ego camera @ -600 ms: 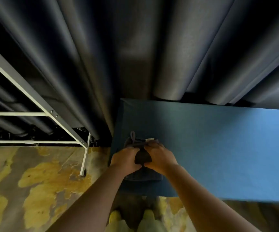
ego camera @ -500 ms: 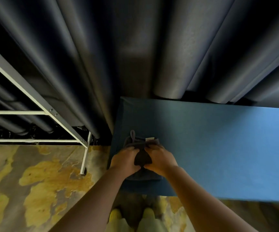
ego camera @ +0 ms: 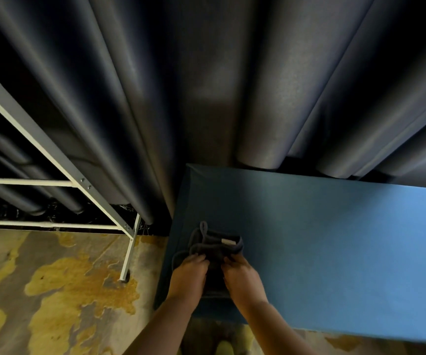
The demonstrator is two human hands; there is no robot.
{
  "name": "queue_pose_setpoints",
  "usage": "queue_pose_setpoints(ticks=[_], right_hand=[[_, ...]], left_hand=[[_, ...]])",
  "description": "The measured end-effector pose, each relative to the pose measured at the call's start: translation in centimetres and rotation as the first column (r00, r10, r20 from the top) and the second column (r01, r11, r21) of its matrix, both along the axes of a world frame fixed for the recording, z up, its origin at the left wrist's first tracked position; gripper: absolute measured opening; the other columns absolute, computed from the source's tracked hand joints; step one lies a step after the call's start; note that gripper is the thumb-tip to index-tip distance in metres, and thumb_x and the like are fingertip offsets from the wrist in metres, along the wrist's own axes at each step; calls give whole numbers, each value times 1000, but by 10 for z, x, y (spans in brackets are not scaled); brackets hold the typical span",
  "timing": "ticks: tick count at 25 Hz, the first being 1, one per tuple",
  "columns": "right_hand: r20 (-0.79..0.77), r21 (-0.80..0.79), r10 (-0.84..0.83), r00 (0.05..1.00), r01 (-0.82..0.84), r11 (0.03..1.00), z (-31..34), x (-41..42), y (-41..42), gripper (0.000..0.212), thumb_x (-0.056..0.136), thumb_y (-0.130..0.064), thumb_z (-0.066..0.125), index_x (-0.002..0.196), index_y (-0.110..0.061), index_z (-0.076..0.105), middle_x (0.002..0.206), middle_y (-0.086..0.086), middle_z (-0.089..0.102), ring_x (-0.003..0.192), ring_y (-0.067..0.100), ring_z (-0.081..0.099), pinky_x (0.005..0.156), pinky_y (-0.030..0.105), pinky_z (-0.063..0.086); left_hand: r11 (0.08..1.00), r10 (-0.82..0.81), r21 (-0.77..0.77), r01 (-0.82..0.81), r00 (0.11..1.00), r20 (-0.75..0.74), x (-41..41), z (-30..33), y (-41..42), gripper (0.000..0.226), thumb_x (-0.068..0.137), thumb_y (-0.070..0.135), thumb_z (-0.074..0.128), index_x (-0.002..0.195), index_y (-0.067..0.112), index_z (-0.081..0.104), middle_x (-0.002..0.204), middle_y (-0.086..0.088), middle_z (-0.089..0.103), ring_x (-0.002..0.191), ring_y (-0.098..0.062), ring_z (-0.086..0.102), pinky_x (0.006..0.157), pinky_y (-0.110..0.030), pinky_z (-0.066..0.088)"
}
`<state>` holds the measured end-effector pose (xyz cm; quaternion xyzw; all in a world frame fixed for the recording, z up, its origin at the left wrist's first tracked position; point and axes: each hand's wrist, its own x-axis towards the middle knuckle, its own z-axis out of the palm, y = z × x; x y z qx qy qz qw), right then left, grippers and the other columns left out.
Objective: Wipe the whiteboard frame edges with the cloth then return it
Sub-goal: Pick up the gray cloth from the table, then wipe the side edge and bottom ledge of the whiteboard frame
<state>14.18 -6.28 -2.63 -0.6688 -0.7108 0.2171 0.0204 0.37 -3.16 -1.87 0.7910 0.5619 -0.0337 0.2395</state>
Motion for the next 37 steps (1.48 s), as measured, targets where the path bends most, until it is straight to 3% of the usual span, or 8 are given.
queue_pose_setpoints(ticks=[5,10,15,18,22,29,37], right_hand=[[5,-24,1,1000,-1,1000,13,3,6,21,89,-11,43,103,-7,59,108,14,63,94,32,60,73,32,47],[-83,99,-26,996,35,994,59,2,43,23,91,-10,42,104,-5,59,106,16,63,95,32,58,72,28,39],[-110,282,142,984,-106,954,165,-7,105,20,88,-15,47,100,-13,63,97,14,67,87,30,63,73,36,51],[-118,380,215,969,-156,912,223,-26,135,18,86,-15,50,93,-13,66,91,11,68,83,28,63,75,41,53],[-113,465,301,947,-217,858,282,-68,159,13,83,-16,56,91,-11,64,98,12,69,89,29,62,76,45,52],[-177,579,426,887,-257,774,360,-161,181,6,80,-12,65,85,-12,65,91,8,71,83,23,63,73,36,53],[-175,649,442,880,-234,724,400,-312,197,6,81,-17,65,87,-17,64,86,3,67,76,13,59,74,27,51]], left_hand=[[997,47,-53,-48,999,-14,0,14,8,24,91,12,43,103,17,64,111,-6,65,100,-22,59,86,-35,50],[988,142,43,-145,987,72,-4,52,32,26,92,16,43,111,20,61,115,-5,64,104,-21,59,85,-30,48],[951,185,220,-216,971,152,-36,147,87,25,87,22,56,110,25,62,112,-1,66,104,-20,59,87,-33,48],[913,216,304,-272,955,203,-63,208,106,19,82,23,59,100,26,65,103,-2,68,98,-22,61,80,-33,51],[859,235,379,-345,923,306,-107,272,111,12,76,16,62,86,21,67,91,-3,71,91,-23,64,75,-35,52],[783,226,457,-423,877,425,-209,353,118,13,74,9,69,83,18,69,87,0,71,84,-19,65,80,-41,54],[751,184,518,-410,883,432,-356,399,123,8,76,7,67,81,14,68,86,-5,68,81,-22,62,78,-39,55]])
